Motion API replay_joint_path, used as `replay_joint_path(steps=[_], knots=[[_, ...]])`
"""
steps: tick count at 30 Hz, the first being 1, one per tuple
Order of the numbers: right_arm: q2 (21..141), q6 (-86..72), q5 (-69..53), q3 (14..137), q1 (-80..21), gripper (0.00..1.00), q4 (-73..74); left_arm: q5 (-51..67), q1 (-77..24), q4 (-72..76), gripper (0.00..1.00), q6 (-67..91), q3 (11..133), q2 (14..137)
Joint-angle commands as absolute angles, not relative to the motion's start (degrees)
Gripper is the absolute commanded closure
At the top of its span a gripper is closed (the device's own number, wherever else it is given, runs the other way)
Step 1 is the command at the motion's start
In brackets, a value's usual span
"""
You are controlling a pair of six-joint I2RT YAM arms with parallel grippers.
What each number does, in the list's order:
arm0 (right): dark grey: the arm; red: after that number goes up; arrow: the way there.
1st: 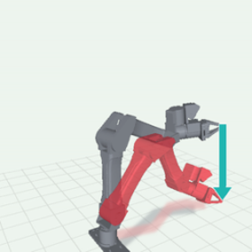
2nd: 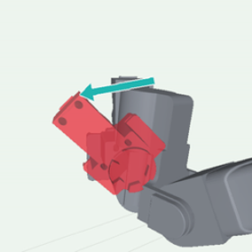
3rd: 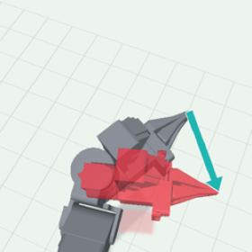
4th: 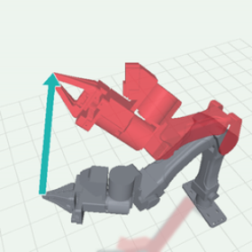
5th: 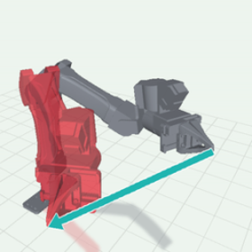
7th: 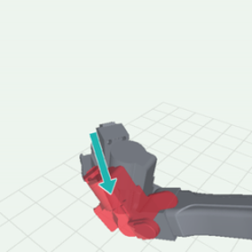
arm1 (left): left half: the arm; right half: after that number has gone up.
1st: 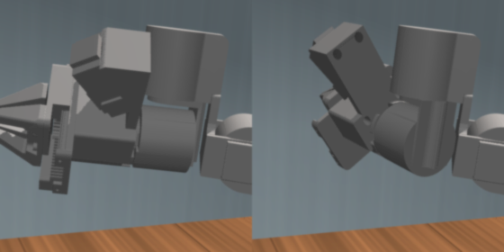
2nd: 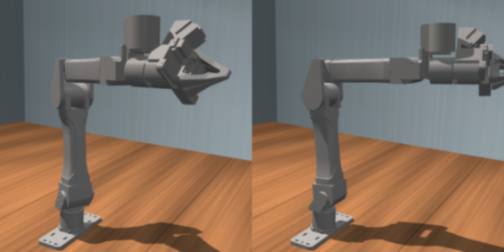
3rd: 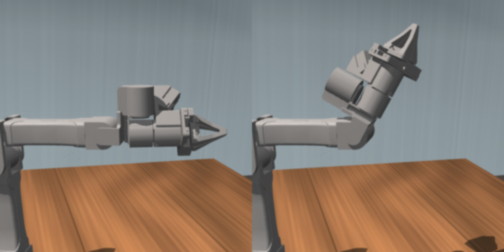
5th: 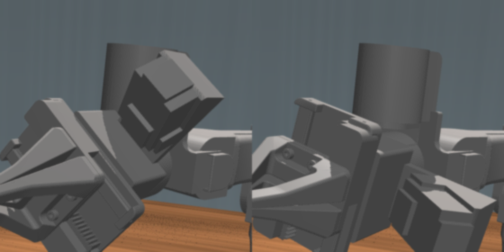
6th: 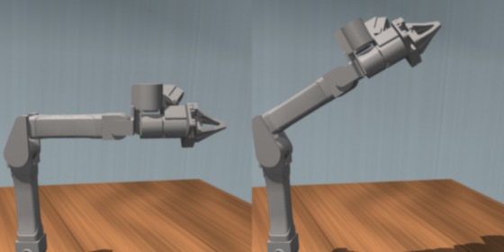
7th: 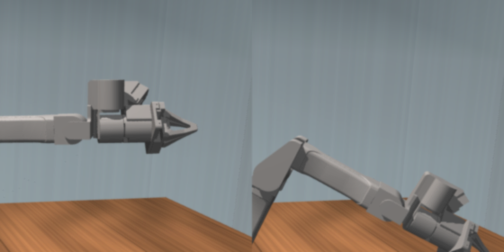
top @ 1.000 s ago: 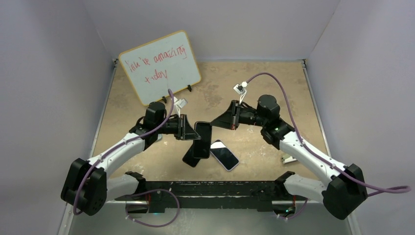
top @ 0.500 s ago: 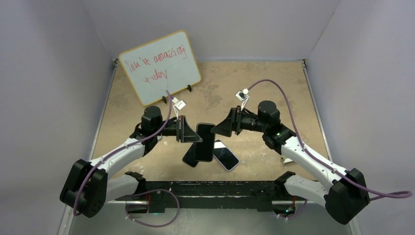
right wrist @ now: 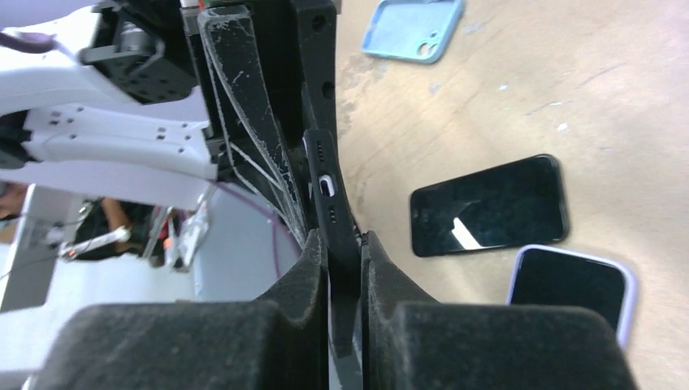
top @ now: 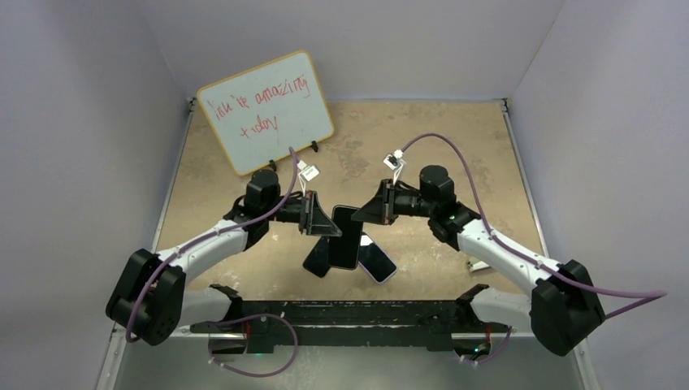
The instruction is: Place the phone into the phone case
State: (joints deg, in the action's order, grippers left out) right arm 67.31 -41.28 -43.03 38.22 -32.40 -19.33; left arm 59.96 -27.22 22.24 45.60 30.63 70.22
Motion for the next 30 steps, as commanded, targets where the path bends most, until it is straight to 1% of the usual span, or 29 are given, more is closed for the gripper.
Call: replay_joint_path(steps=[1, 4, 6, 7, 8, 10, 11, 13, 14, 15, 16, 19, 21, 24, 27, 28, 29, 30], knots=[[64.08, -36.85, -33.12, 40.55, -32.43, 1.00, -17.54, 47.25, -27.33, 5.09, 1.00, 36.60, 38.22, 73.97], [63.97, -37.54, -33.48, 40.18, -32.43, 1.00, -17.29, 43.80, -27.40, 4.33, 1.00, 38.01, 39.91, 77.20], [63.47, -37.71, -33.26, 40.15, -32.43, 1.00, -16.57, 44.80, -27.48, 7.67, 1.00, 40.25, 39.70, 78.09], [62.97, -37.75, -33.91, 39.94, -32.43, 1.00, -15.57, 46.00, -27.51, 11.58, 1.00, 41.76, 39.15, 78.09], [62.44, -37.96, -34.10, 39.60, -32.41, 0.95, -15.19, 47.18, -27.51, 15.06, 1.00, 43.72, 38.33, 77.82], [60.65, -37.54, -33.81, 38.01, -32.36, 0.77, -15.22, 48.56, -27.51, 21.42, 1.00, 47.93, 36.72, 76.71], [59.70, -37.31, -33.90, 36.69, -32.27, 0.67, -15.94, 48.60, -27.39, 23.58, 1.00, 50.08, 36.02, 75.81], [57.84, -37.81, -33.78, 32.69, -32.11, 0.38, -19.34, 48.19, -27.42, 27.75, 1.00, 53.55, 34.94, 74.02], [57.15, -38.39, -34.90, 30.55, -32.04, 0.30, -21.69, 48.31, -27.45, 30.31, 1.00, 55.15, 34.37, 73.04], [56.75, -39.02, -36.43, 28.94, -31.95, 0.24, -23.82, 48.34, -27.39, 33.17, 1.00, 56.96, 33.72, 72.13], [56.51, -39.47, -38.06, 27.73, -31.91, 0.22, -25.41, 48.15, -27.42, 35.20, 1.00, 58.28, 33.14, 70.93], [55.96, -40.97, -41.51, 24.99, -31.91, 0.21, -30.91, 48.12, -27.46, 38.68, 1.00, 60.36, 32.96, 70.33], [55.84, -42.99, -42.59, 23.17, -31.99, 0.25, -35.82, 49.55, -27.51, 42.04, 1.00, 61.86, 32.76, 71.15], [56.99, -44.71, -42.06, 22.69, -31.95, 0.32, -38.38, 51.05, -27.51, 47.23, 1.00, 64.00, 32.05, 71.97], [58.78, -46.91, -42.88, 22.85, -31.91, 0.36, -41.74, 51.33, -27.51, 49.88, 1.00, 65.27, 31.18, 71.89], [59.14, -48.01, -42.93, 22.81, -31.90, 0.40, -43.15, 51.28, -27.51, 49.99, 1.00, 65.25, 31.04, 71.96], [59.48, -49.07, -42.97, 22.65, -32.03, 0.47, -44.67, 51.20, -27.47, 50.01, 1.00, 65.18, 30.80, 71.94], [59.91, -50.18, -42.77, 22.26, -32.04, 0.59, -45.94, 50.84, -27.51, 49.86, 1.00, 65.13, 30.69, 72.10]])
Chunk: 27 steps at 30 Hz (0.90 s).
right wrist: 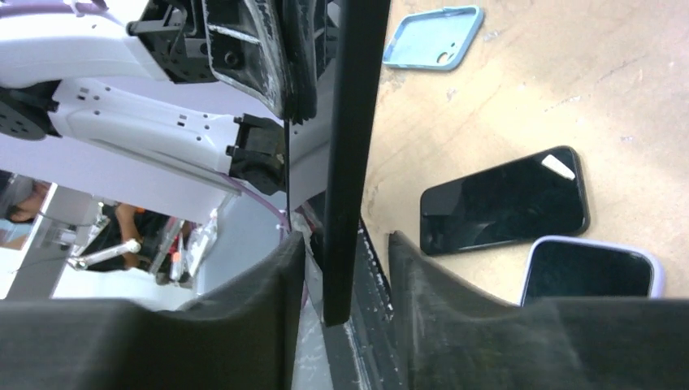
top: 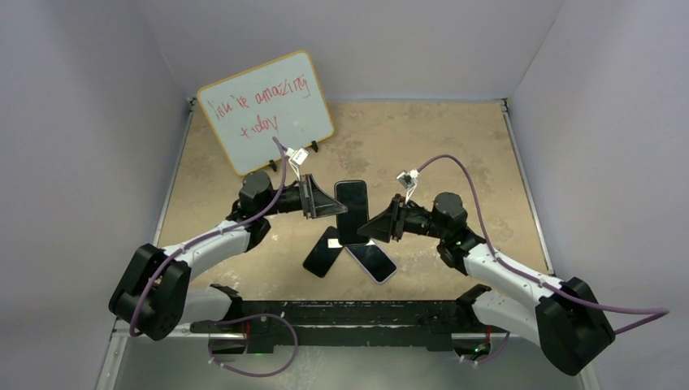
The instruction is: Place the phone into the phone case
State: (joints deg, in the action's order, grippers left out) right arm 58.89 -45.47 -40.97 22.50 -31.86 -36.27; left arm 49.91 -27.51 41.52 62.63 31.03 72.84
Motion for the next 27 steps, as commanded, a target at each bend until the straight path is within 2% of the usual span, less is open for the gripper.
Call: replay_joint_path(steps=[1, 2, 3, 4, 5, 7, 8, 10, 12, 18, 27], knots=[[60.39, -50.69, -42.72, 21.94, -32.04, 0.77, -46.86, 50.78, -27.51, 49.30, 1.00, 65.05, 30.79, 72.34], [60.91, -50.73, -42.74, 21.69, -32.04, 0.91, -47.36, 50.97, -27.51, 48.58, 1.00, 64.93, 31.19, 72.85], [61.25, -50.59, -42.67, 21.48, -31.99, 1.00, -47.13, 51.35, -27.50, 47.74, 1.00, 64.68, 31.68, 73.27], [61.48, -50.85, -42.26, 21.14, -31.97, 1.00, -46.91, 51.94, -27.52, 46.74, 1.00, 64.14, 32.24, 73.62], [61.52, -51.29, -41.74, 20.98, -31.95, 1.00, -47.10, 52.35, -27.52, 45.05, 0.92, 63.44, 32.72, 73.61], [60.96, -52.94, -39.89, 20.40, -31.91, 1.00, -48.55, 52.01, -27.51, 40.27, 0.66, 61.24, 33.32, 72.17], [60.42, -54.24, -38.93, 20.06, -31.92, 1.00, -49.53, 51.23, -27.51, 37.30, 0.58, 59.69, 33.47, 71.14], [59.54, -56.11, -37.85, 20.03, -31.97, 1.00, -50.83, 49.45, -27.51, 33.98, 0.47, 57.50, 32.81, 69.26], [59.24, -56.04, -38.10, 20.92, -31.97, 1.00, -50.59, 47.96, -27.51, 34.69, 0.41, 57.42, 30.84, 68.22], [57.44, -49.71, -42.61, 22.18, -31.98, 1.00, -41.72, 44.75, -26.56, 36.89, 0.36, 57.42, 30.52, 68.64], [53.72, -48.60, -44.68, 21.96, -31.98, 1.00, -39.86, 42.94, -26.54, 30.66, 0.36, 51.58, 35.61, 71.17]])
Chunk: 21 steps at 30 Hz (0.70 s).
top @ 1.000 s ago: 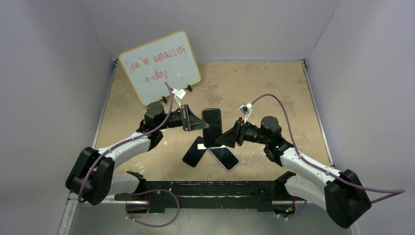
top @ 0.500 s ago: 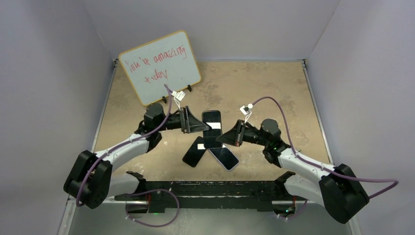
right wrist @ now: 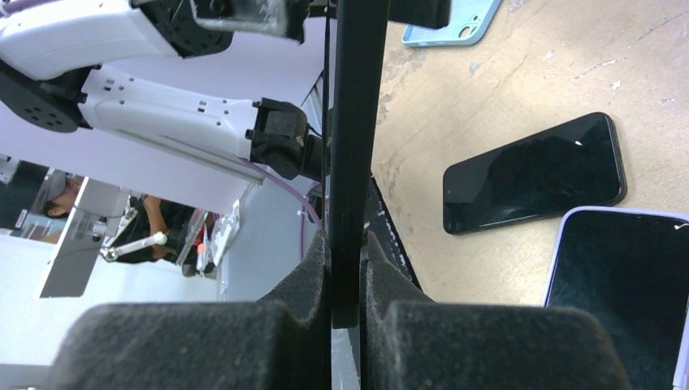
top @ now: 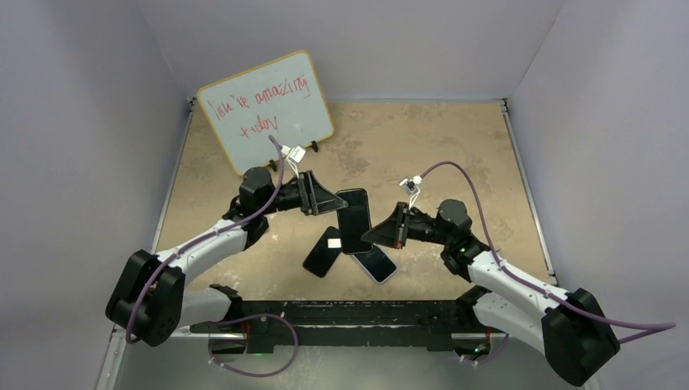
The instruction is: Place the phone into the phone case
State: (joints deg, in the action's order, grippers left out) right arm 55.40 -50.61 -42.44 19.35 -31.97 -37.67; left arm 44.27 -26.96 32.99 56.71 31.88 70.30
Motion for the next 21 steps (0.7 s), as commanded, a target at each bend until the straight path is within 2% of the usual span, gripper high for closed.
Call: replay_joint_path(steps=[1, 4, 6, 9, 10, 14, 15, 17, 18, 19, 20, 21], knots=[[53.90, -48.87, -44.99, 21.91, -31.93, 1.00, -40.07, 43.05, -26.54, 30.31, 0.36, 50.99, 35.74, 71.27], [54.78, -49.54, -45.62, 21.71, -32.00, 1.00, -41.00, 42.46, -26.54, 29.28, 0.41, 49.80, 36.07, 71.02], [55.64, -49.14, -45.41, 21.82, -32.05, 1.00, -40.61, 42.61, -26.54, 28.76, 0.59, 49.08, 36.69, 71.36], [56.92, -48.04, -43.77, 22.46, -32.01, 1.00, -38.65, 41.09, -26.72, 20.42, 0.96, 44.13, 40.06, 73.08], [57.36, -47.65, -42.68, 22.87, -32.02, 1.00, -37.54, 40.11, -26.78, 16.46, 1.00, 41.75, 41.88, 73.92], [59.21, -46.46, -40.32, 24.96, -31.95, 1.00, -33.44, 36.54, -27.22, 9.00, 1.00, 36.47, 45.92, 75.82], [59.57, -46.61, -39.76, 25.18, -31.93, 1.00, -32.31, 35.92, -27.24, 7.97, 0.93, 35.91, 46.42, 75.73], [59.74, -46.70, -36.82, 25.88, -31.88, 1.00, -30.87, 32.39, -27.24, 3.40, 0.64, 34.21, 48.11, 75.47], [59.76, -46.19, -35.16, 26.56, -31.69, 1.00, -29.40, 30.46, -27.24, 0.97, 0.53, 33.38, 48.88, 75.02], [59.95, -45.05, -33.65, 27.82, -31.41, 1.00, -27.36, 28.46, -27.20, -3.00, 0.30, 32.44, 49.66, 74.65], [60.43, -43.56, -31.79, 29.22, -30.88, 1.00, -24.50, 26.62, -27.24, -6.22, 0.21, 30.91, 50.72, 74.36], [61.22, -41.70, -29.84, 31.06, -30.42, 1.00, -21.32, 25.03, -27.25, -9.04, 0.17, 29.27, 51.55, 73.89]])
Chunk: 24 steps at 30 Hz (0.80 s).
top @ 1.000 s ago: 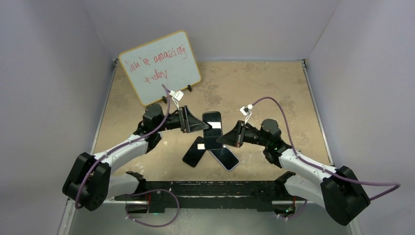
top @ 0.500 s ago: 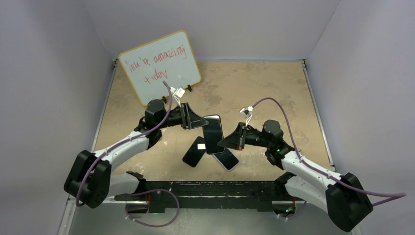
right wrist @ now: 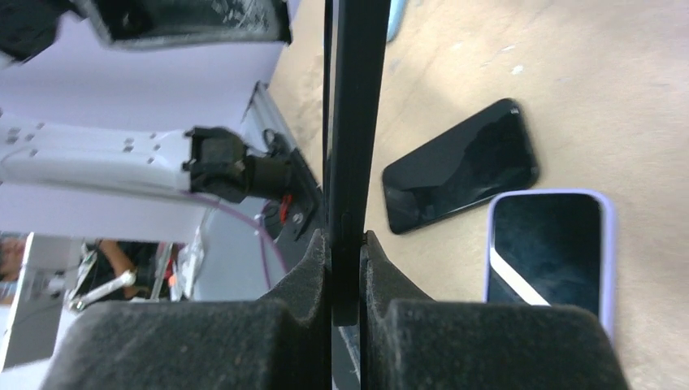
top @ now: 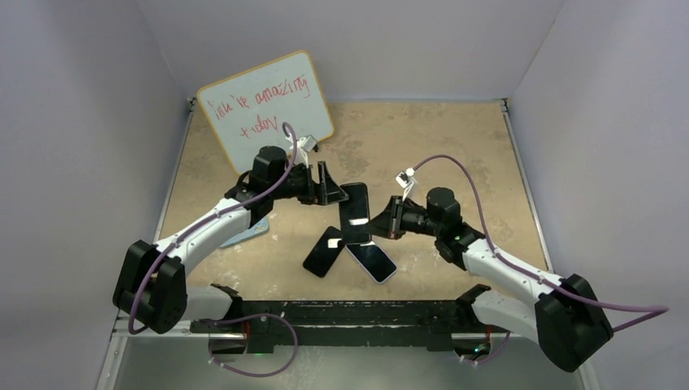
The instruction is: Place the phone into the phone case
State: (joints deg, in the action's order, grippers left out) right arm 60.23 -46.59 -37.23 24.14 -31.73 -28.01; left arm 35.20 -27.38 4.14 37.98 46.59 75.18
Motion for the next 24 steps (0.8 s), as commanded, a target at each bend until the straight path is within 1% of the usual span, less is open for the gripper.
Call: replay_joint_path(steps=[1, 3, 6, 11, 18, 23, 24], knots=[[62.47, -39.32, -27.98, 32.94, -29.83, 1.00, -18.11, 23.58, -27.31, -11.65, 0.15, 27.63, 52.07, 73.32], [65.61, -36.29, -25.85, 36.01, -27.26, 1.00, -14.13, 20.17, -27.33, -16.66, 0.13, 24.83, 52.89, 72.03], [71.64, -34.04, -27.72, 40.12, -22.44, 1.00, -11.40, 15.48, -27.33, -22.20, 0.11, 22.79, 52.68, 69.90], [84.15, -27.12, -30.03, 49.02, -19.23, 1.00, -2.88, 15.35, -27.26, -28.21, 0.09, 20.09, 53.73, 67.42], [95.01, -25.54, -36.27, 53.26, -16.25, 1.00, -4.41, 10.44, -27.16, -33.06, 0.05, 17.89, 54.74, 67.37], [100.31, -24.18, -35.46, 54.92, -14.02, 1.00, -3.77, 6.84, -26.94, -33.94, 0.02, 20.26, 54.02, 68.22], [100.69, -24.11, -34.57, 54.93, -13.73, 0.96, -3.78, 5.82, -26.78, -34.15, 0.01, 21.35, 53.84, 68.50]])
